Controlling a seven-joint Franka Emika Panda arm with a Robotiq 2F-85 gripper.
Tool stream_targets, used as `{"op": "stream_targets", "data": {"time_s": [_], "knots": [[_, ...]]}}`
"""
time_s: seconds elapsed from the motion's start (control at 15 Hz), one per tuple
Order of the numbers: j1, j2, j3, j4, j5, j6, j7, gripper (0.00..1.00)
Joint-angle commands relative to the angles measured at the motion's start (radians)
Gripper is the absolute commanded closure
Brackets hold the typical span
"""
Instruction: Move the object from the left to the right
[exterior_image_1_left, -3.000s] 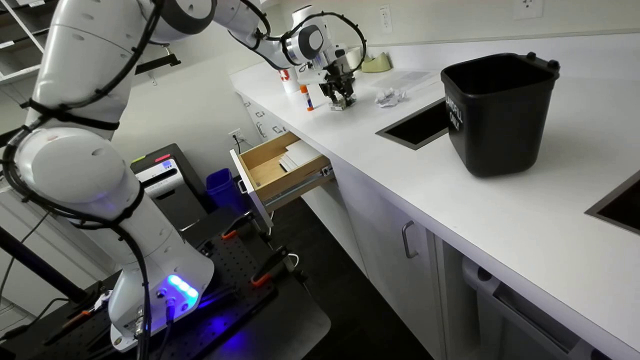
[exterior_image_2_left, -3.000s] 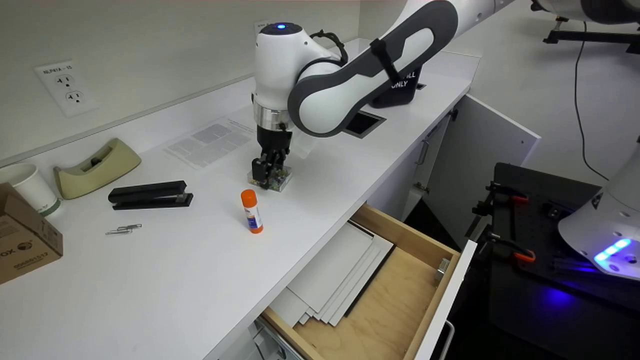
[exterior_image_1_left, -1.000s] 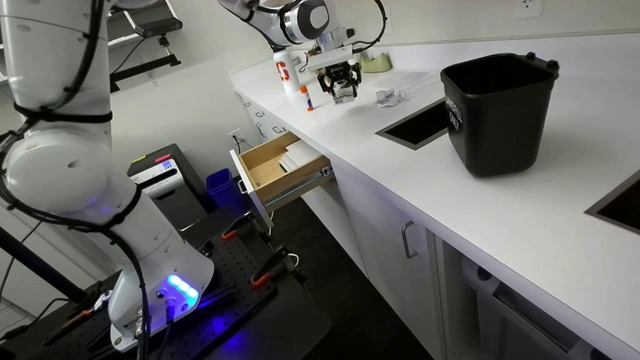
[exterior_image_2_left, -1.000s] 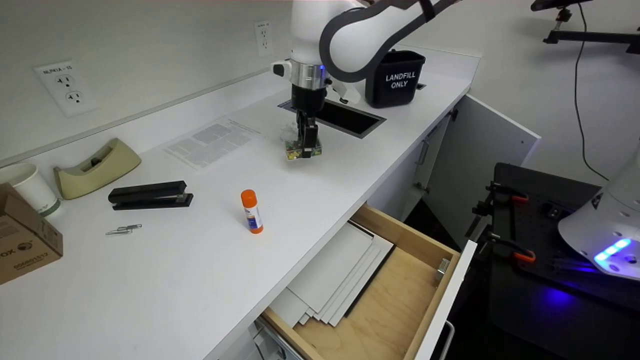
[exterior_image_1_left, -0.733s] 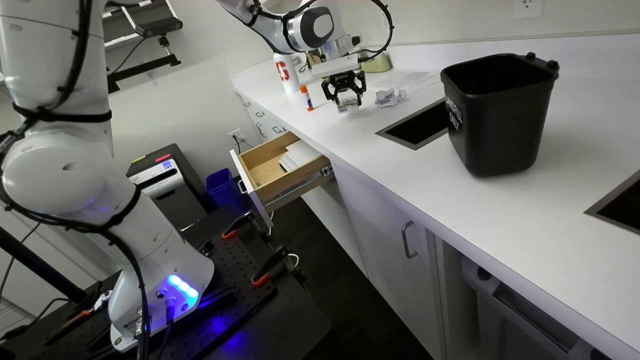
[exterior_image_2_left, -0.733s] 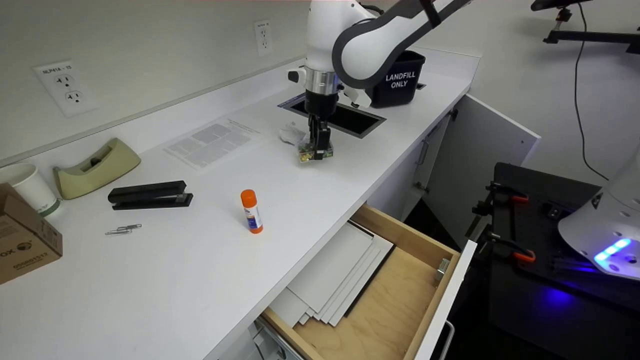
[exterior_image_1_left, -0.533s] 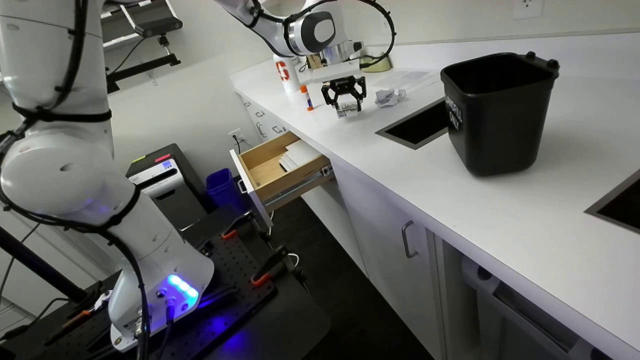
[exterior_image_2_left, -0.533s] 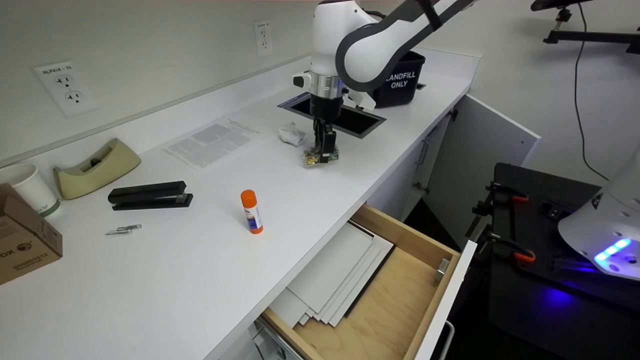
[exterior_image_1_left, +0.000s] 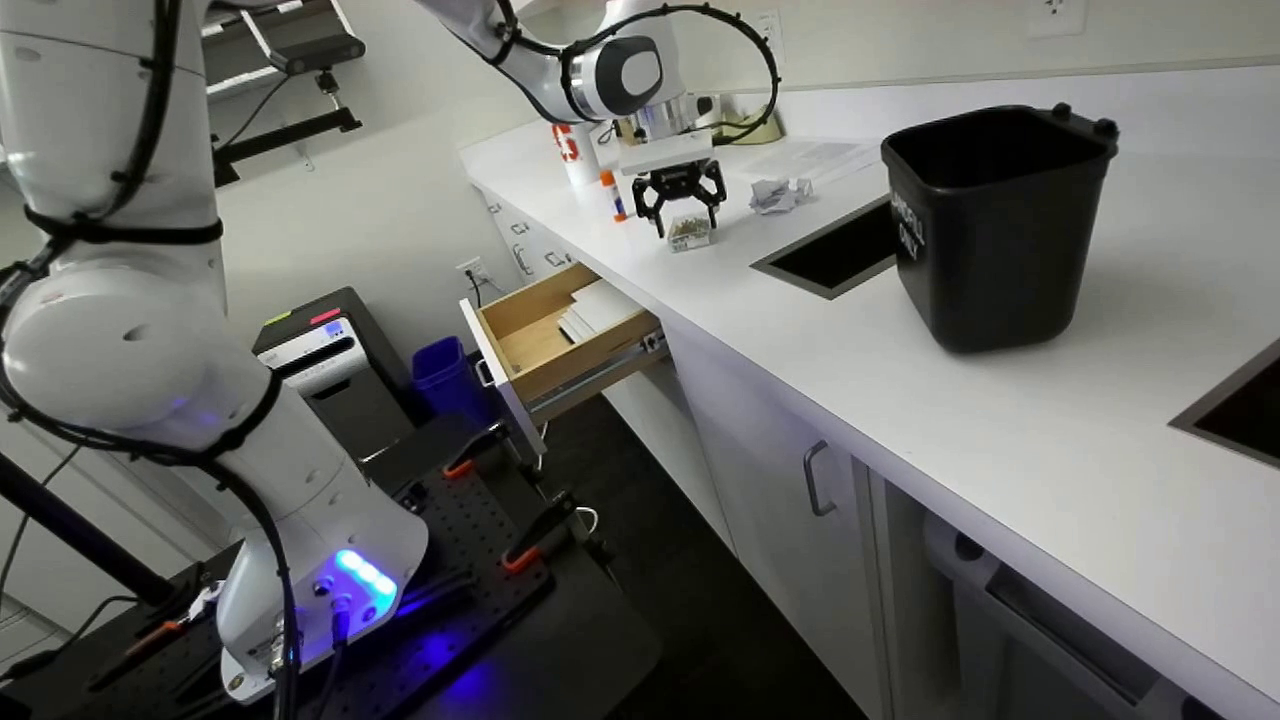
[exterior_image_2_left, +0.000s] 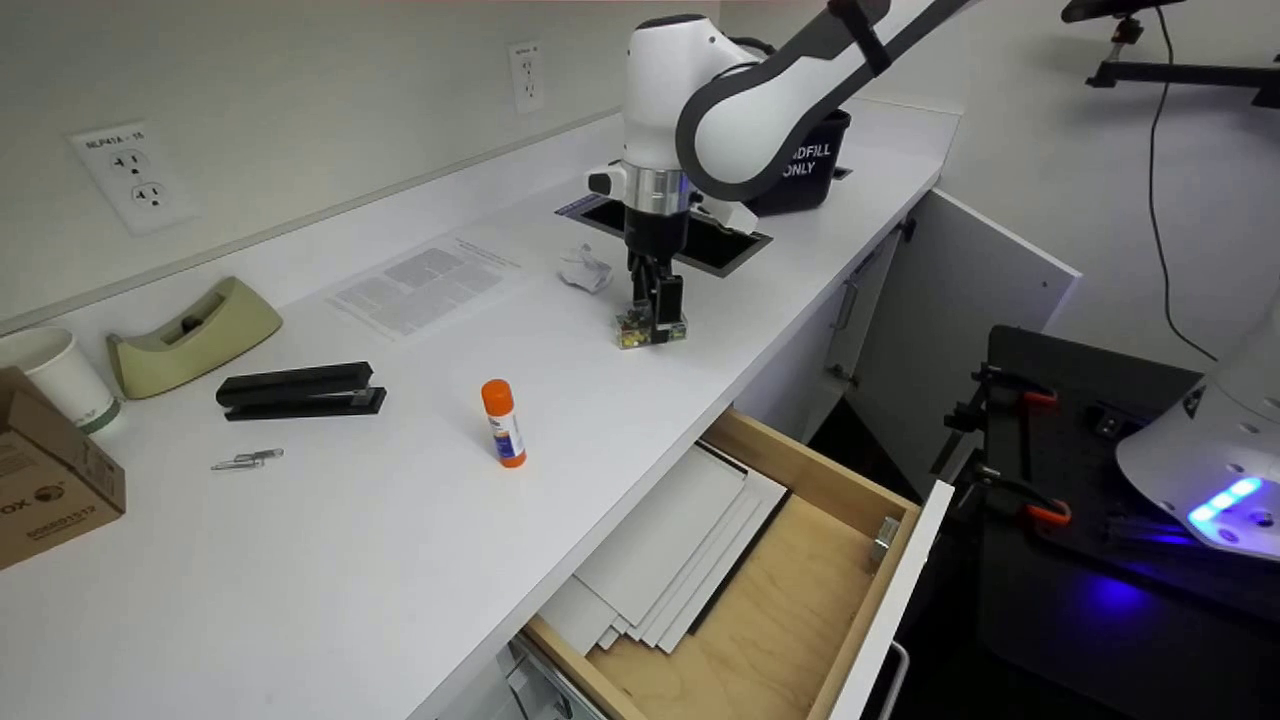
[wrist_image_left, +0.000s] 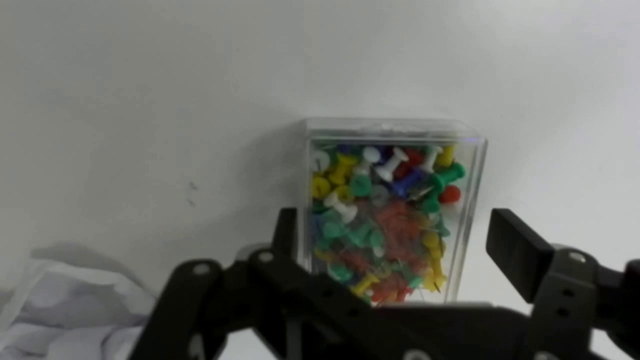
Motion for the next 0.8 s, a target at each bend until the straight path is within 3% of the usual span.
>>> {"op": "stream_targets", "data": {"time_s": [0.0,0.27,0.73], "knots": [[0.025,-0.062,-0.008,-0.04,-0.029,-0.015,0.011,0.0],[0.058,-0.127,-0.018,-0.036,-0.073,-0.072,0.042,0.0],[0.094,-0.238,-0.018,0.0,-0.103,-0.267,0.077,0.0]]}}
